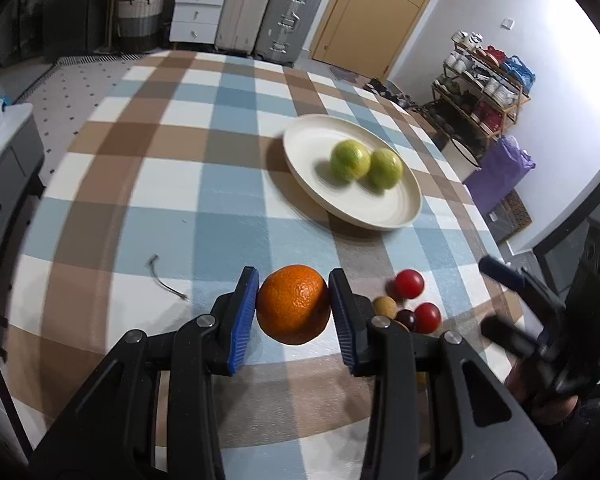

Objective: Organize fruits
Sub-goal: 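Lift the orange off the table with the left tool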

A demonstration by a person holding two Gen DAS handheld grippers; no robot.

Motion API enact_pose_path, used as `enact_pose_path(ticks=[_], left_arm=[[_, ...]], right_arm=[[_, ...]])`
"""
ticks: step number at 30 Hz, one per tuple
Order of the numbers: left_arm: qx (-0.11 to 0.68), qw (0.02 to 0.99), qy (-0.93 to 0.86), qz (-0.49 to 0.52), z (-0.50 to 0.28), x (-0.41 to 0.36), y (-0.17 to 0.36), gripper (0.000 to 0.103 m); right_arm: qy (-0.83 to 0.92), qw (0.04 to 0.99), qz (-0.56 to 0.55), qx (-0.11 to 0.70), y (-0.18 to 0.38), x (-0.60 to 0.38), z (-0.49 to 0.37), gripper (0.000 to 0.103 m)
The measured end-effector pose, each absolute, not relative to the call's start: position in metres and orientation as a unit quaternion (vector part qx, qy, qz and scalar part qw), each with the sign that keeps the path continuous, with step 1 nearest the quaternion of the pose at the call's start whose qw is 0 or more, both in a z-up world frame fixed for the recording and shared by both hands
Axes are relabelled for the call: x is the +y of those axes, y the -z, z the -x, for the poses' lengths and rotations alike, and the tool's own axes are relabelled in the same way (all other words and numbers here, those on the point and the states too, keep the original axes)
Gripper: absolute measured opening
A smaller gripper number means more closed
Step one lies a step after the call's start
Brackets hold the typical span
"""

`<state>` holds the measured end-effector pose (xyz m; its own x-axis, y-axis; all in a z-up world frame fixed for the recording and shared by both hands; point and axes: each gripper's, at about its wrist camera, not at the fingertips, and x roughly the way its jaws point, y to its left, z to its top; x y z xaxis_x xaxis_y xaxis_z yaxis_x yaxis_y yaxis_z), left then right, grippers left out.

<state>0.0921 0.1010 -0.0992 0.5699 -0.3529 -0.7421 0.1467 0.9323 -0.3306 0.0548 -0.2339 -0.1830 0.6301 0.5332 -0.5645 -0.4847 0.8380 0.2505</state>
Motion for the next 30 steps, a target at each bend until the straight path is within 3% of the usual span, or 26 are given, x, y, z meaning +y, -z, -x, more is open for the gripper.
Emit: enact_pose_path(ticks=[15,30], left_arm=[[0.417,0.895,0.118,0.108,-0.078,0.117,0.086,0.033],[0.417,0.895,0.114,0.109,-0.073,0.122,0.091,0.033]], right_arm=[[-0.308,0.883,0.019,0.352,0.209,-0.188,-0.042,0.097],[-0.337,0.865,0.020,0.370,0.221,-0.178,-0.043,0.084]])
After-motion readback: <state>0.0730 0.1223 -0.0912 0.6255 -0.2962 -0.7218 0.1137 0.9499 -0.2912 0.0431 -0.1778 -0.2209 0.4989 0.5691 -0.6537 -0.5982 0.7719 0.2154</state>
